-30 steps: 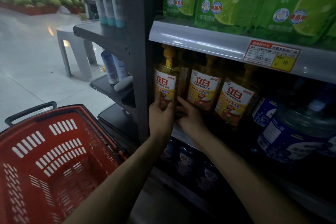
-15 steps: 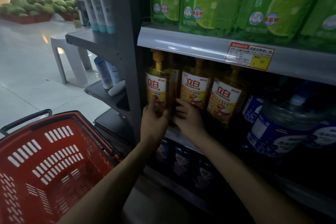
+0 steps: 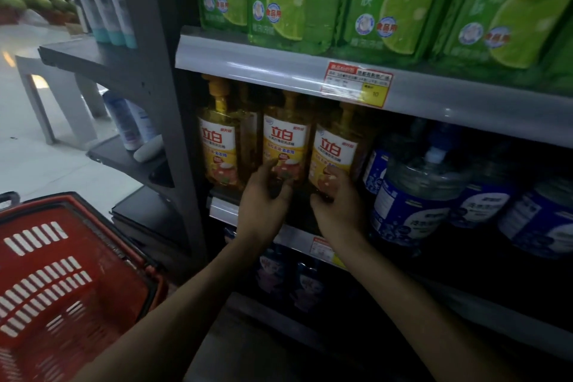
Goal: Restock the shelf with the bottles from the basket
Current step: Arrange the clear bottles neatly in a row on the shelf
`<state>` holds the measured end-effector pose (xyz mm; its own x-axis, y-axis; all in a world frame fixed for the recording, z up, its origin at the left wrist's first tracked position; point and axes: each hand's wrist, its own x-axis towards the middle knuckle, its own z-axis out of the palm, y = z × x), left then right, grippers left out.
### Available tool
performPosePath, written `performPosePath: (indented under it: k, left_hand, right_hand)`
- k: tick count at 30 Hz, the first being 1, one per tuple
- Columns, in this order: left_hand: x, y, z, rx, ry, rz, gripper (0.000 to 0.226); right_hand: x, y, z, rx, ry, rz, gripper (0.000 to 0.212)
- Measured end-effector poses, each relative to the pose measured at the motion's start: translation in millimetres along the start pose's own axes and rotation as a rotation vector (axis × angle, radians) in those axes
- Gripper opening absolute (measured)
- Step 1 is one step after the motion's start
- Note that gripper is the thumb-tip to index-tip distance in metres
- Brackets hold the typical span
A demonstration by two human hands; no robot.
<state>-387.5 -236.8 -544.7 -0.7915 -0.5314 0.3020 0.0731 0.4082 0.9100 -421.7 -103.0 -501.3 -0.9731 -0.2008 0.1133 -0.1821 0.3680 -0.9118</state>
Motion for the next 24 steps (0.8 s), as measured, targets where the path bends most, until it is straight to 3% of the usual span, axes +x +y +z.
performPosePath:
  k: [4, 8, 14, 21, 24]
  left_hand:
    - [3.1, 12.1, 23.1, -0.121, -0.048, -0.070, 0.053]
    - [7.3, 17.9, 38.4, -0.186, -0.125, -0.087, 0.032]
    - [10.5, 16.8, 51.7, -0.216, -0.156, -0.104, 0.041]
    - [15.6, 26.7, 64.9, -0.335, -0.168, -0.097, 0.059]
    - [17.2, 26.3, 69.2, -0.369, -0.147, -0.114, 0.055]
  right_hand:
    - [2.0, 0.7, -6.1, 0.067, 0.085, 0.089, 0.071]
    - [4.8, 4.0, -8.3, 0.031, 0.067, 0.175, 0.069]
    - [9.2, 4.5, -7.4, 0.131, 0.046, 0.242, 0.077]
    - [9.8, -1.2, -3.9, 0.140, 0.126, 0.225, 0.066]
    - [10.2, 0.0, -5.2, 0.140, 0.122, 0.237, 0.072]
